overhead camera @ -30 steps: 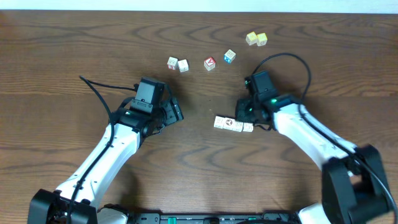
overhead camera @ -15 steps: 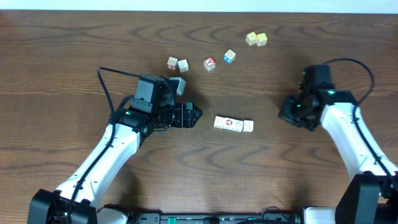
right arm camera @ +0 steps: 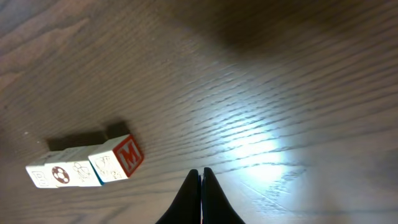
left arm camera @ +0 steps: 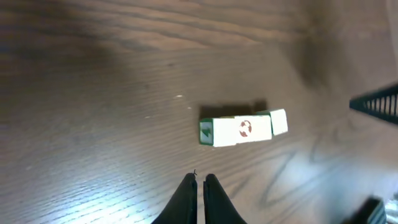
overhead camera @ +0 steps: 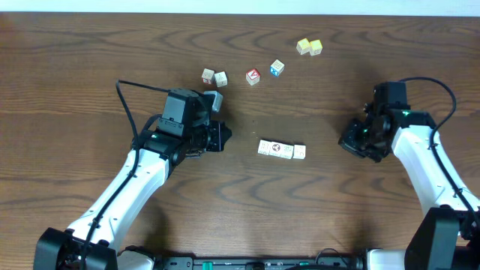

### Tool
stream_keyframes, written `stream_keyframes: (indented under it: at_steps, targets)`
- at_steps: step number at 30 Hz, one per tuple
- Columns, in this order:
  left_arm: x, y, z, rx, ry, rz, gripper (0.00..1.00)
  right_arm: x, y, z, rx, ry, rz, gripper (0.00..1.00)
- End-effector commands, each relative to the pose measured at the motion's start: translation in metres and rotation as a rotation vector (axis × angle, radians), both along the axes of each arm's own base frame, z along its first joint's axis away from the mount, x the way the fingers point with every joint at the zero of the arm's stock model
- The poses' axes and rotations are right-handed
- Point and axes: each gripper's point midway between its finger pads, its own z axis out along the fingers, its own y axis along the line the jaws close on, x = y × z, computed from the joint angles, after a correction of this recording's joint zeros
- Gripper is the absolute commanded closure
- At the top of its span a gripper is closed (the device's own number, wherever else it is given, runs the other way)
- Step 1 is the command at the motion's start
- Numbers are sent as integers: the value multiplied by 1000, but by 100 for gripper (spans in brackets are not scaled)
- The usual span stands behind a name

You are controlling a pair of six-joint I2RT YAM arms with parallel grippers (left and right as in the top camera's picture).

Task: Lift 4 blocks

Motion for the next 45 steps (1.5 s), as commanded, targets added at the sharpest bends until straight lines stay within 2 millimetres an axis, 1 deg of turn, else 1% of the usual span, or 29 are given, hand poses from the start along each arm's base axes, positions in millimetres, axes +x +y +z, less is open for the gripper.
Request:
stream_keyframes:
  at_steps: [1, 3, 6, 8, 11, 16, 21, 25, 27, 33, 40, 45]
  targets:
    - [7, 5, -12, -4, 67, 108, 93, -7, 7, -11, 15, 16, -19, 99]
    - [9, 0, -18, -18, 96, 123, 93, -9, 9, -19, 26, 15, -28, 99]
    - [8, -8, -30, -16, 125, 109, 93, -8, 21, -27, 81, -13, -9, 98]
    - [8, -12, -41, -9, 142, 99, 93, -7, 31, -31, 131, -36, 9, 99]
    - [7, -19, -58, -4, 181, 98, 93, -6, 38, -37, 157, -64, 28, 99]
    - [8, -41, -76, -42, 193, 36, 93, -10, 47, -46, 170, -69, 23, 99]
    - [8, -47, -89, -35, 198, 23, 93, -11, 57, -49, 174, -86, 51, 99]
    - [6, -48, -102, -22, 223, 21, 93, -10, 67, -49, 177, -101, 78, 99]
    - [5, -48, -105, -18, 231, 18, 93, -8, 72, -49, 168, -114, 98, 99]
    - [2, -54, -105, -9, 221, 6, 93, -7, 78, -50, 127, -132, 130, 99]
    - [-4, -62, -111, 57, 188, -4, 93, -7, 77, -51, 119, -131, 129, 99]
    - [-5, -64, -113, 85, 173, 3, 93, -7, 76, -51, 113, -133, 128, 99]
